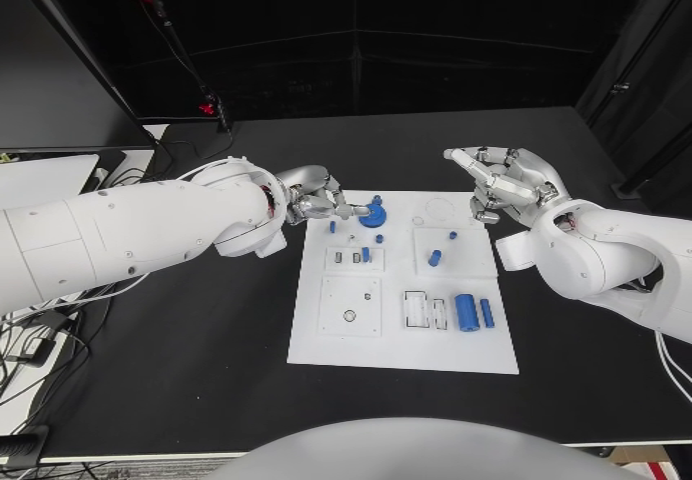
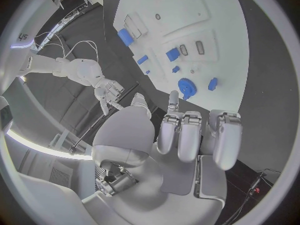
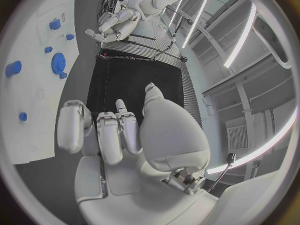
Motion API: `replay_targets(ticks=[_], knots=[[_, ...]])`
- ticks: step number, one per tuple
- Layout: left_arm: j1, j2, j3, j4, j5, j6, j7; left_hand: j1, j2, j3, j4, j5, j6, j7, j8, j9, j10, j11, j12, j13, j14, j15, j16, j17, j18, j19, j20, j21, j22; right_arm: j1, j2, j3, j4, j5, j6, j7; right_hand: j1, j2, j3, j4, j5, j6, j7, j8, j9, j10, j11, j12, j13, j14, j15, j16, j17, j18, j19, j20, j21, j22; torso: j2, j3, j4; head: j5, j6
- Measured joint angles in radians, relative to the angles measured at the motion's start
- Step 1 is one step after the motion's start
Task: Assemble the parts on the task board
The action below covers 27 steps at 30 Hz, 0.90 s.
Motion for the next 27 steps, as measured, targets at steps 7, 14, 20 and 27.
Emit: replay_targets(ticks=[7,14,20,27], knots=[[0.000,0.060,0.000,-0.038,-0.026,0.107,-0.092,-0.027,0.040,-0.035,-0.001,0.000,-0.012,-0.026,0.146,0.152,0.000,-0.017,0.000,0.000,0.000,-0.017,0.000,0.000,0.000,-0.001,-0.020,0.000,0.000,-0.001,-0.001,-0.001,-0.009,0.015,0.009,0.012,-0.004,0.004,-0.005,0.000,0.001,-0.006,0.004,0.015,0.001,0.000,0.000,0.000,0.000,0.000,0.000,0.000,0.000,0.000,-0.004,0.004,-0.006,0.000,0.000,-0.0009,-0.0034,0.001,-0.002],[-0.004,0.103,0.000,-0.069,-0.037,0.182,-0.148,-0.037,0.074,-0.039,0.001,0.006,0.005,-0.042,0.156,0.188,-0.002,-0.033,0.000,0.000,0.000,-0.025,0.000,0.000,0.000,0.002,-0.030,0.000,0.000,-0.004,-0.001,-0.001,-0.018,0.022,0.012,0.013,-0.010,0.010,-0.008,-0.003,0.001,-0.014,0.008,0.032,0.003,0.000,0.008,0.004,0.000,0.000,0.000,0.000,0.000,0.000,-0.007,0.007,-0.014,0.000,0.000,-0.0009,-0.0062,0.003,-0.005],[-0.007,0.136,0.000,-0.098,-0.041,0.222,-0.168,-0.029,0.091,-0.040,0.001,0.006,0.035,-0.052,0.143,0.196,-0.002,-0.041,0.000,0.000,0.000,-0.035,0.000,0.000,0.000,0.000,-0.036,0.000,0.000,-0.006,0.004,-0.001,-0.024,0.025,0.013,0.012,-0.011,0.011,-0.011,0.000,0.001,-0.017,0.011,0.037,0.003,0.000,0.008,0.004,0.000,0.000,0.000,0.000,0.000,0.000,-0.013,0.009,-0.020,0.000,0.000,-0.0008,-0.0064,-0.001,-0.005],[-0.011,0.169,0.000,-0.126,-0.043,0.266,-0.183,-0.017,0.103,-0.047,-0.001,0.006,0.082,-0.066,0.102,0.202,-0.001,-0.053,0.000,0.000,0.003,-0.046,0.000,0.000,0.000,0.000,-0.047,0.000,0.000,-0.007,0.005,-0.001,-0.029,0.027,0.014,0.009,-0.007,0.014,-0.019,-0.001,0.001,-0.030,0.013,0.056,0.004,-0.003,0.011,0.016,0.000,-0.002,0.006,0.000,0.000,0.000,-0.018,0.011,-0.020,0.000,-0.002,-0.0003,-0.0051,-0.007,-0.007]])
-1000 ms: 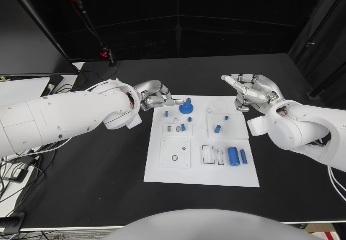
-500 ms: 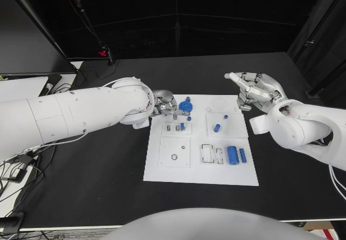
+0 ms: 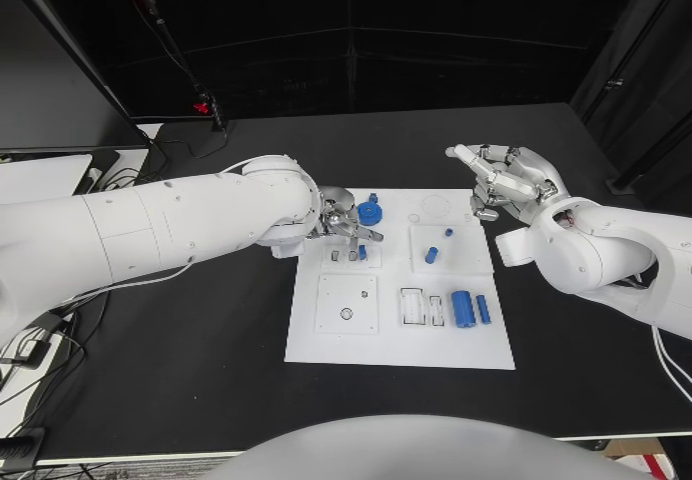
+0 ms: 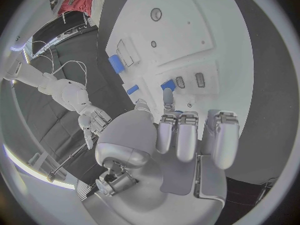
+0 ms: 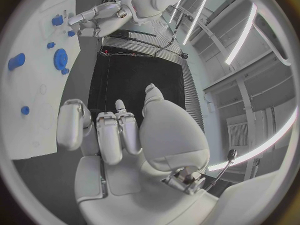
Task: Assemble the parts on the task board
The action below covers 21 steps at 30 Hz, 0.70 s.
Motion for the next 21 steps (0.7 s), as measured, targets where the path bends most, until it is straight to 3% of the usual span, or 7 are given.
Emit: replay_targets(ticks=[6,21], knots=[[-0.003,0.016,0.000,-0.016,-0.001,0.019,-0.013,0.016,0.009,-0.013,-0.001,0.000,0.061,-0.014,-0.037,0.012,0.000,-0.017,0.001,0.003,-0.004,-0.012,0.000,0.000,0.000,0.000,-0.010,0.000,0.000,0.000,0.002,0.000,-0.001,0.001,0.001,-0.004,-0.004,0.004,-0.003,0.001,0.004,-0.006,0.001,0.005,0.001,0.003,0.003,0.000,0.000,0.002,0.002,0.000,0.000,0.000,-0.004,0.004,-0.004,0.000,0.000,0.0001,0.0006,-0.001,-0.002],[-0.007,0.027,0.000,-0.040,-0.002,0.051,-0.046,0.014,0.024,-0.025,-0.001,0.004,0.087,-0.015,-0.080,0.017,0.001,-0.018,0.008,0.002,-0.004,-0.019,0.000,0.000,0.000,0.000,-0.017,0.000,0.000,-0.002,0.003,0.000,-0.004,0.002,0.002,-0.017,-0.004,0.004,-0.006,-0.001,0.004,-0.013,0.001,0.017,0.001,0.003,0.003,0.000,0.000,0.002,0.002,0.000,0.000,0.000,-0.007,0.007,-0.012,0.000,0.000,0.0004,0.0025,-0.007,-0.007]])
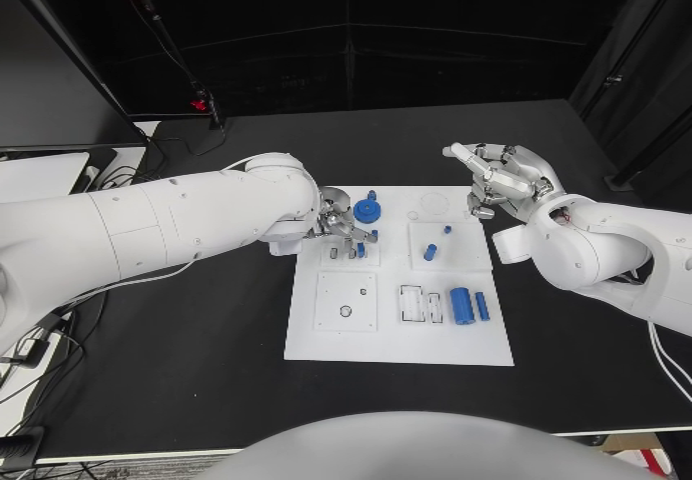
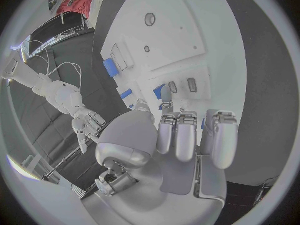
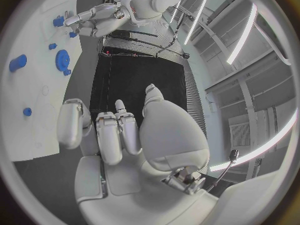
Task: Assemble the parts on the task board
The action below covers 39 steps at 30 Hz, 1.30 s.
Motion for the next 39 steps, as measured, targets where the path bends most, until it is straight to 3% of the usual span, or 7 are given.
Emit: replay_targets(ticks=[5,10,16,20,25,39], knots=[[-0.001,0.005,0.000,-0.009,0.000,0.005,-0.005,-0.001,0.004,0.000,0.000,0.000,0.004,-0.003,-0.010,0.000,0.000,0.000,0.001,0.000,0.000,0.000,0.000,0.000,0.000,0.000,0.000,0.000,0.000,0.000,0.001,0.000,-0.001,0.000,0.000,-0.004,0.000,0.000,0.000,0.000,0.005,0.000,0.000,0.000,0.000,0.000,0.000,0.000,0.000,0.000,0.000,0.000,0.000,0.000,-0.004,-0.004,-0.005,0.000,0.000,0.0001,0.0002,-0.001,-0.001],[-0.004,0.012,0.000,-0.019,-0.001,0.005,-0.008,0.036,0.005,-0.002,-0.002,0.003,0.029,-0.007,-0.052,0.010,-0.004,-0.004,0.003,0.002,0.004,-0.004,0.000,0.000,0.000,0.004,-0.004,0.000,0.000,-0.001,0.002,0.000,-0.002,0.000,0.000,-0.009,-0.001,0.001,-0.003,0.003,0.005,-0.002,-0.002,0.007,0.000,0.000,0.000,0.000,0.000,0.000,0.000,0.000,0.000,0.000,-0.007,0.000,-0.007,0.000,0.000,0.0000,0.0002,-0.002,-0.004],[-0.008,0.019,0.000,-0.027,-0.001,0.005,-0.018,0.054,-0.007,-0.003,-0.002,-0.075,0.046,-0.009,-0.090,0.028,-0.005,-0.005,-0.002,0.003,0.002,-0.009,0.000,0.000,0.000,0.000,-0.007,0.000,0.000,-0.002,0.003,0.000,-0.003,0.001,0.001,-0.014,-0.005,0.005,-0.009,0.003,0.005,-0.009,-0.002,0.015,0.001,0.000,0.000,0.000,0.000,0.000,0.000,0.000,0.000,0.000,-0.007,0.000,-0.010,0.000,0.000,0.0003,0.0003,-0.002,-0.005],[-0.010,0.021,0.000,-0.029,-0.001,0.005,-0.029,0.054,-0.007,-0.005,0.000,-0.092,0.050,-0.007,-0.096,0.033,-0.005,-0.005,-0.002,0.003,0.002,-0.009,0.000,0.000,0.000,0.000,-0.007,0.000,0.000,-0.002,0.004,0.000,-0.004,0.001,0.001,-0.018,-0.005,0.005,-0.009,0.003,0.005,-0.012,-0.005,0.015,0.001,-0.004,0.004,0.000,0.000,-0.004,0.004,0.000,0.000,0.000,-0.011,0.004,-0.010,0.000,0.000,0.0006,0.0003,-0.001,-0.008],[-0.012,0.026,0.000,-0.032,-0.001,0.006,-0.039,0.066,-0.019,-0.005,0.000,-0.093,0.054,-0.011,-0.109,0.042,-0.005,-0.005,-0.002,0.003,0.002,-0.009,0.000,0.000,0.000,0.000,-0.007,0.000,0.000,-0.002,0.004,0.000,-0.004,0.001,0.001,-0.021,-0.005,0.005,-0.009,0.003,0.005,-0.012,-0.005,0.015,0.001,-0.004,0.004,0.000,0.000,-0.004,0.004,0.000,0.000,0.000,-0.011,0.004,-0.010,0.000,-0.001,0.0012,0.0014,-0.001,-0.009],[-0.016,0.047,0.000,-0.047,-0.001,0.005,-0.043,0.066,-0.019,-0.005,0.000,-0.058,0.061,-0.011,-0.125,0.054,-0.005,-0.005,-0.002,0.003,0.002,-0.008,0.000,0.000,0.000,0.000,-0.007,0.000,0.000,-0.002,0.006,0.000,-0.007,0.001,0.001,-0.029,-0.005,0.005,-0.009,0.003,0.005,-0.019,-0.004,0.020,0.001,-0.004,0.004,0.000,0.000,-0.004,0.004,0.000,0.001,0.000,-0.011,0.004,-0.015,0.000,-0.001,0.0007,0.0012,0.001,-0.009]])
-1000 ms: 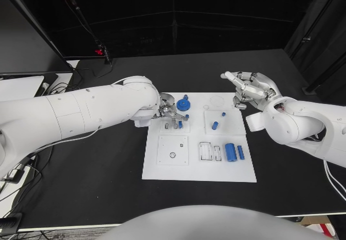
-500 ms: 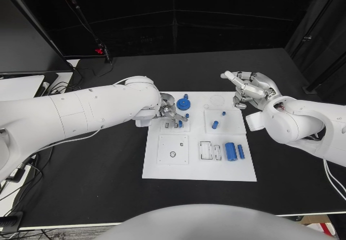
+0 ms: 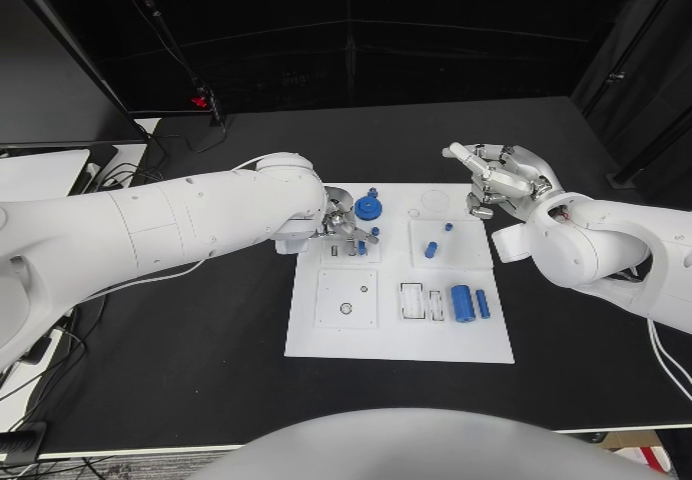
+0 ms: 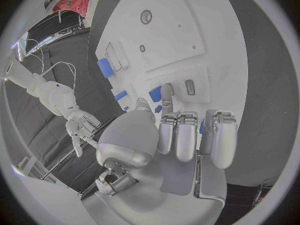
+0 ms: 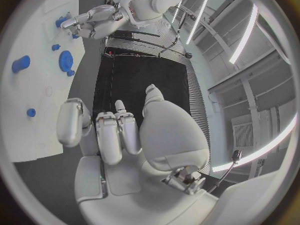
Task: Assemble the parts on the task board
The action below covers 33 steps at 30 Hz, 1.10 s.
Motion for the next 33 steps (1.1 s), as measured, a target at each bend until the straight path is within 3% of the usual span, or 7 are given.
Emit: replay_targets(ticks=[22,33], knots=[[-0.005,0.023,0.000,-0.021,0.000,0.004,-0.006,0.017,-0.012,0.006,-0.006,0.029,0.000,0.000,-0.024,0.018,0.000,0.000,0.000,0.000,-0.001,0.002,0.000,0.000,0.000,0.000,0.000,0.000,0.000,-0.001,0.008,0.000,-0.003,0.000,-0.001,-0.006,0.000,0.000,-0.003,-0.003,0.000,-0.007,0.000,0.009,0.000,0.004,0.004,0.000,0.000,0.004,0.004,0.000,0.000,0.000,0.000,0.000,0.000,0.000,0.000,0.0002,-0.0010,-0.001,-0.004],[-0.007,0.029,0.000,-0.026,0.000,0.009,-0.010,0.053,-0.040,0.022,-0.007,0.093,0.007,0.000,-0.053,0.044,0.001,0.001,-0.002,-0.001,0.001,-0.003,0.000,0.000,0.000,0.000,0.000,0.000,0.000,-0.001,0.008,0.000,-0.004,0.000,-0.001,-0.007,0.004,0.004,-0.004,-0.001,0.000,-0.008,-0.001,0.009,0.000,0.004,0.004,0.000,0.000,0.004,0.004,0.000,0.000,0.000,0.000,0.000,0.000,0.000,-0.001,0.0003,-0.0007,-0.005,-0.002]])
